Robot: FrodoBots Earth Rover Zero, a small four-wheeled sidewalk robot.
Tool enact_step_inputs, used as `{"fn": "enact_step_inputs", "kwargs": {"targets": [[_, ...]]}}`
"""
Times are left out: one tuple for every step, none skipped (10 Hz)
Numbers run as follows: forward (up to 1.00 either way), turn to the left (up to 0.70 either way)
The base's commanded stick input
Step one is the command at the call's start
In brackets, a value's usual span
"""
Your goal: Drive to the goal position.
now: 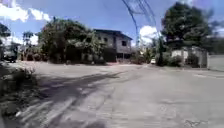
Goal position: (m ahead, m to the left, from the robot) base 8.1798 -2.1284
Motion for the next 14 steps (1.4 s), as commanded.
{"fn": "enact_step_inputs", "kwargs": {"targets": [[0.94,0.00],[0.97,0.00],[1.00,0.00],[1.00,0.00],[1.00,0.00],[1.00,0.00],[1.00,0.00],[1.00,0.00],[1.00,0.00],[1.00,0.00],[1.00,0.00],[1.00,0.00],[1.00,0.00],[1.00,-0.10]]}}
